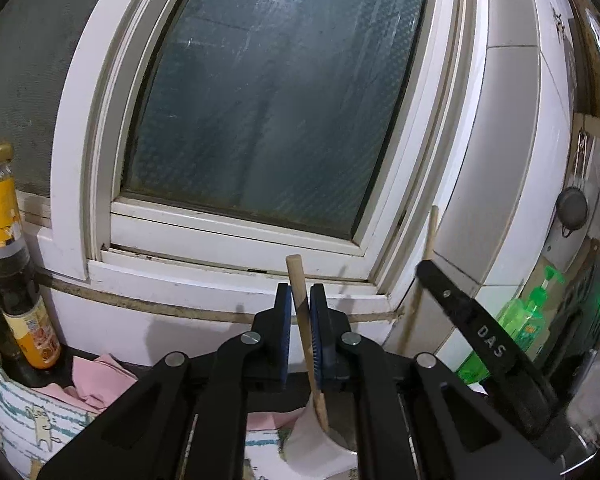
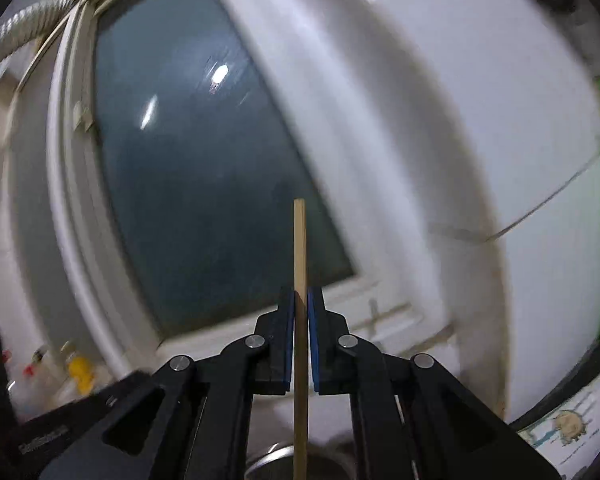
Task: Organize utensils
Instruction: 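Lower the chopsticks into the white cup and open both grippers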
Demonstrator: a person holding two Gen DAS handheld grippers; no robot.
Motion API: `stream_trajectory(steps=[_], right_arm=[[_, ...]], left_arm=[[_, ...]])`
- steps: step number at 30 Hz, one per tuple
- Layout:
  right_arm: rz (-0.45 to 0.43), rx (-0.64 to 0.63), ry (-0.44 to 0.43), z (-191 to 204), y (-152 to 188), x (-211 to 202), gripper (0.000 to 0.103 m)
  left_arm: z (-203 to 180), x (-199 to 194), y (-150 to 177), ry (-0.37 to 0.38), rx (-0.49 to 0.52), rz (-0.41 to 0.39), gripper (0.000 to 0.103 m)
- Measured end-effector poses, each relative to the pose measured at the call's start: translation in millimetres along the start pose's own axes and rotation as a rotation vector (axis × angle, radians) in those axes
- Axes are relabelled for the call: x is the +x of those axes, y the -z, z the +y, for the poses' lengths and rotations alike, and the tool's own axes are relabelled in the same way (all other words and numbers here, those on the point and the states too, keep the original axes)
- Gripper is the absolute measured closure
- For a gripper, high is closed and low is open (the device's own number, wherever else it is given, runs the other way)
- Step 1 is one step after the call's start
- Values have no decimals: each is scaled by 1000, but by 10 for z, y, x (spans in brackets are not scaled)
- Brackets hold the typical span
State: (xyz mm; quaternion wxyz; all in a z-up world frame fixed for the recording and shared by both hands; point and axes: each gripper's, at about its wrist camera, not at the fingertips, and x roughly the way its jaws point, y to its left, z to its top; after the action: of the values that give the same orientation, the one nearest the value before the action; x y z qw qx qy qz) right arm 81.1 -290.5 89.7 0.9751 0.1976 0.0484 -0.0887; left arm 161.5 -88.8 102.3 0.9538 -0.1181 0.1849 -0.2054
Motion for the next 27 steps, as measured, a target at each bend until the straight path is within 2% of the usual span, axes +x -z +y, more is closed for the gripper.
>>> stream_trajectory(steps=[3, 6, 8, 11, 13, 16, 18, 19, 21, 22, 25, 27], right_arm=[[52, -14, 0, 38, 12, -3, 95], [159, -67, -7, 91, 78, 90, 95], [251, -90, 26, 92, 5, 150, 95], [323, -76, 23, -41, 1, 117, 95], [362, -67, 29, -51, 22, 167, 95], [407, -63, 49, -53, 12, 167, 95], [406, -77, 58, -32, 7, 143, 95], [400, -87, 63, -6, -24, 115, 94], [392, -105, 64, 47, -27, 72, 88], [389, -117, 99, 70, -16, 41, 80], [361, -187, 162, 176, 31, -86, 70], [337, -220, 215, 235, 68, -196, 56]], left_arm=[[-1, -14, 16, -12, 21, 6, 95], [8, -19, 59, -22, 41, 16, 81], [19, -61, 93, -36, 44, 9, 53], [76, -158, 118, -85, 32, -18, 38], [139, -230, 102, -85, 11, -28, 27], [251, -417, 83, -121, -4, -61, 24], [306, -576, 88, -186, 23, -91, 21], [325, -668, 103, -212, 47, -108, 16], [381, -827, 142, -245, 85, -123, 6], [432, -913, 183, -263, 97, -136, 3], [606, -1089, 324, -306, 97, -176, 0], [735, -1085, 389, -327, 91, -156, 0]])
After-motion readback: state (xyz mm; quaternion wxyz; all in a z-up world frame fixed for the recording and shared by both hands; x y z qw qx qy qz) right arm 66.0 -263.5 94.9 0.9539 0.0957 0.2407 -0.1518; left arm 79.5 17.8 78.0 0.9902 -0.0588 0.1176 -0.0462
